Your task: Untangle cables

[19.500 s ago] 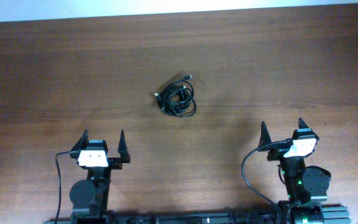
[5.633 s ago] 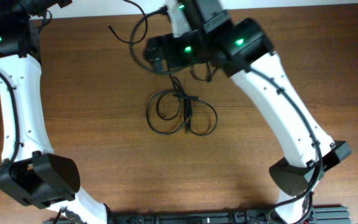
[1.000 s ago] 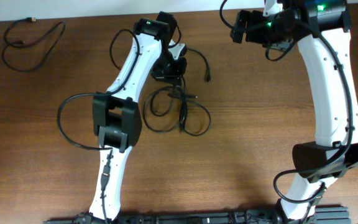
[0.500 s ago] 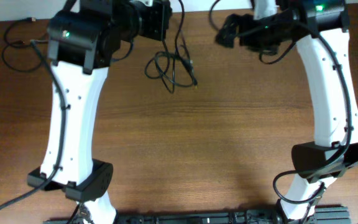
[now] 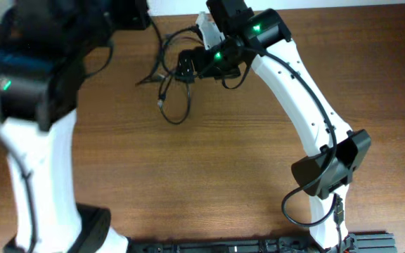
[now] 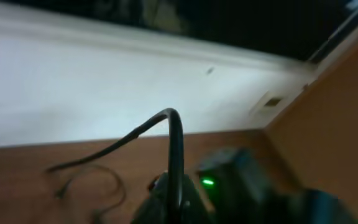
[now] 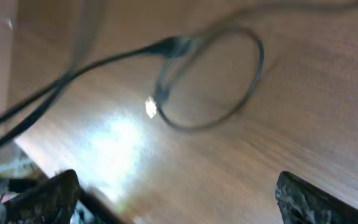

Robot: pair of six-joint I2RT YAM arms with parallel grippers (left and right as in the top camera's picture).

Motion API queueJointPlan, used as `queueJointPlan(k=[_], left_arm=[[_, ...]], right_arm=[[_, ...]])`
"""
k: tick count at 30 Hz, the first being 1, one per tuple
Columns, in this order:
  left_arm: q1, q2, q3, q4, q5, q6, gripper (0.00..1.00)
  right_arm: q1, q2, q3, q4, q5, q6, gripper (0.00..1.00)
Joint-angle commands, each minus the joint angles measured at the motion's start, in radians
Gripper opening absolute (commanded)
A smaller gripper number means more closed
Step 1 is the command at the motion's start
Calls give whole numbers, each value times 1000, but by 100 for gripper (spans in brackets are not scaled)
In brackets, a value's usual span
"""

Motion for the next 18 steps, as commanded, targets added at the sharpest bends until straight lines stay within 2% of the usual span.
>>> queueJointPlan(k=[1,4,5,7,10,11,13,14,16,18], left_arm=[[2,-92,18,9,24,-26,0],[3,-107,18,-12,14,-26,0],[2,-104,16,-21,-32,-26,0],[2,-103,16,-41,-188,-26,0],[3,-98,16,-136,-550,-26,0],[3,-93,16,-168,-609,-27,0],[3,-74,16,-193,-595,-27,0],[2,-59,16,-197,-545,-27,0],[2,-25,16,-203,-451,-27,0],[3,31,16,-189,-460,-27,0]], right_arm=[[6,43,-2,61,10,103,99],[6,46,-2,85,-77,123,99],[3,46,-2,87,-130,122,99],[2,46,-2,86,-156,100,99],[-30,46,-2,67,-118,97,98],[-59,46,-2,56,-133,98,99],[-123,46,-2,44,-263,97,99],[-166,46,-2,37,-431,74,99],[-200,46,-2,23,-679,-72,99],[-190,46,-2,-19,-697,-110,99]])
